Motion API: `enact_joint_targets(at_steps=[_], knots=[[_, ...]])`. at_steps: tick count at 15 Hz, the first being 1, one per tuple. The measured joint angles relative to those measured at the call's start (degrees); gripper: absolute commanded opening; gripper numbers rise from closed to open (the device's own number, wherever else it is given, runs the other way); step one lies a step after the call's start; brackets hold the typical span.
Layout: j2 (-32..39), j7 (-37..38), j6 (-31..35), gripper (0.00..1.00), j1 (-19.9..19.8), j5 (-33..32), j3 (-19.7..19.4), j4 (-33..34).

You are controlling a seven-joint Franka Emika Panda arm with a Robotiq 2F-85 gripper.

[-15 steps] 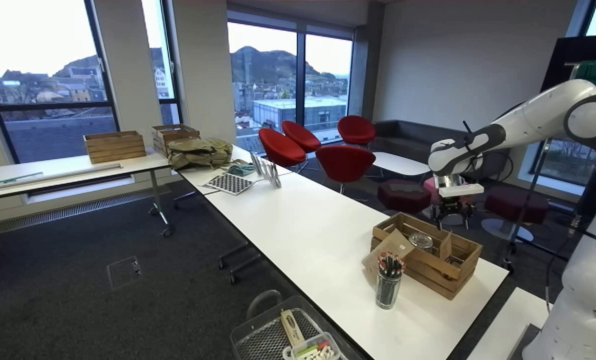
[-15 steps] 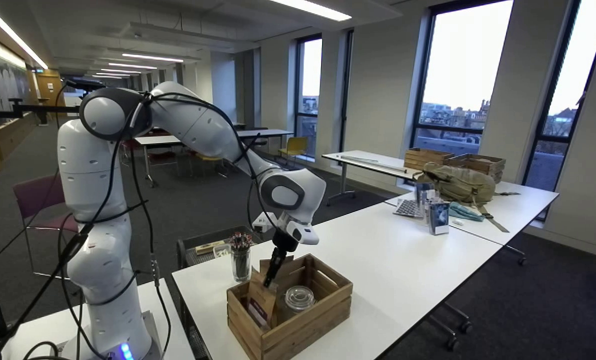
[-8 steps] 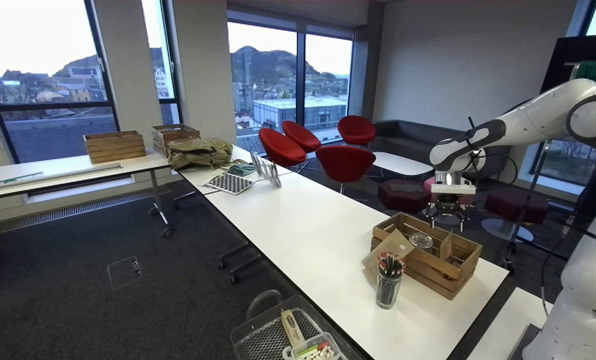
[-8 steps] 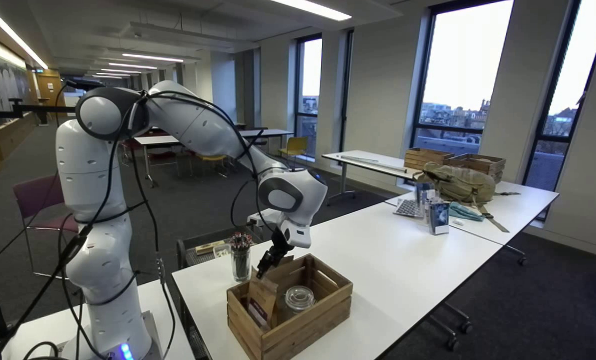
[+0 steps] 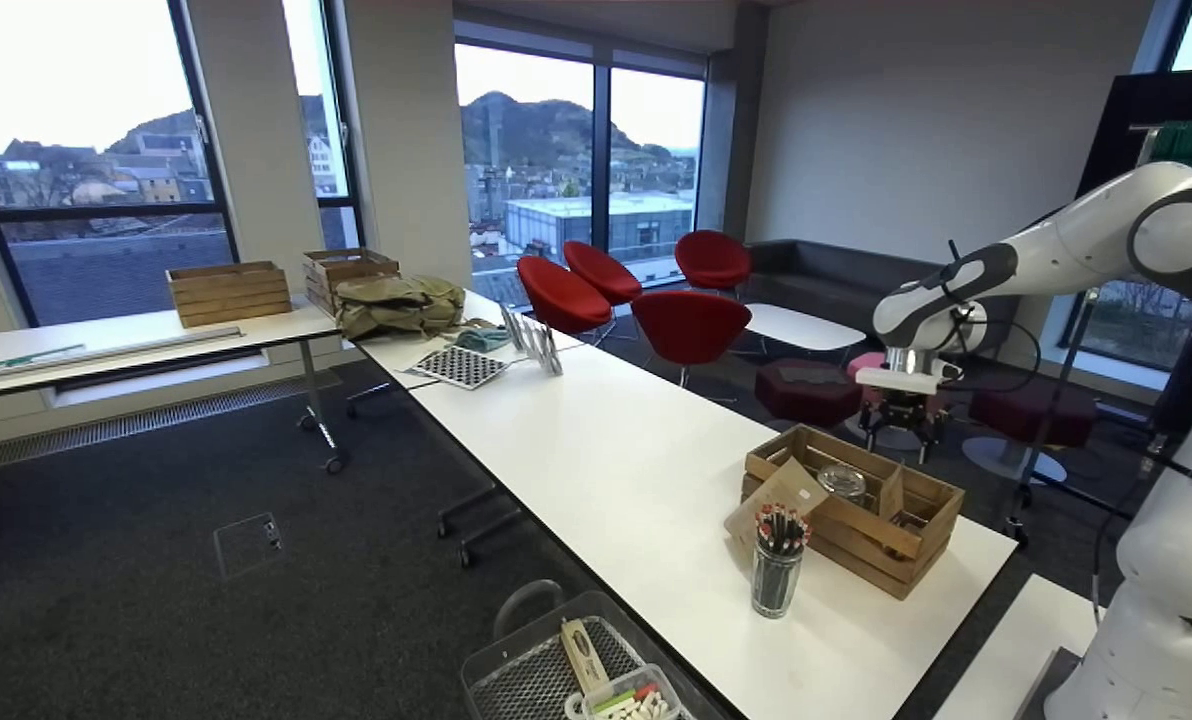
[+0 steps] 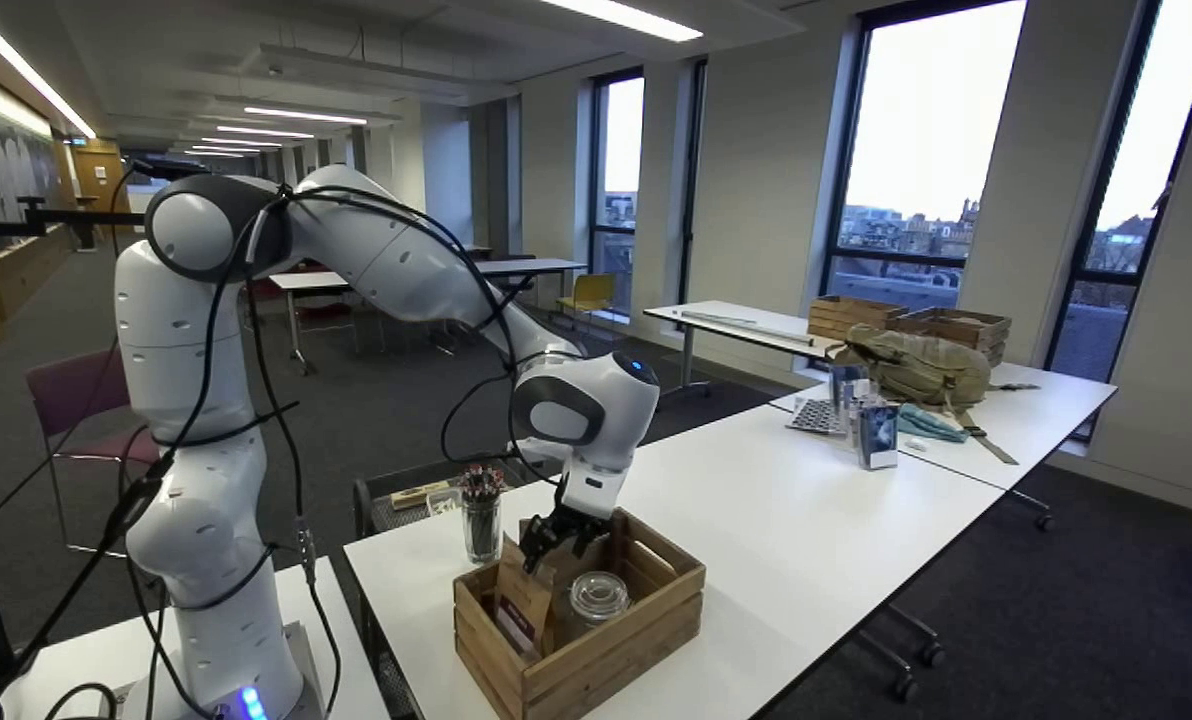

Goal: Remove the brown bags from the box then put them back inside

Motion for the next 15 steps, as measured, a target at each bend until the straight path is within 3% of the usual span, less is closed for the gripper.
enact_joint_targets(at_steps=[8, 9, 11, 15], knots=[[0.5, 9.5, 0.6, 1.00, 0.2, -0.1, 0.4, -1.4], [0.7, 9.7, 0.6, 0.75, 0.2, -0.1, 0.5, -1.5], [1.3, 9.8, 0.6, 0.68, 0.2, -0.1, 0.7, -1.5], [2.9, 9.8, 0.5, 0.38, 0.4, -0.1, 1.2, -1.5]])
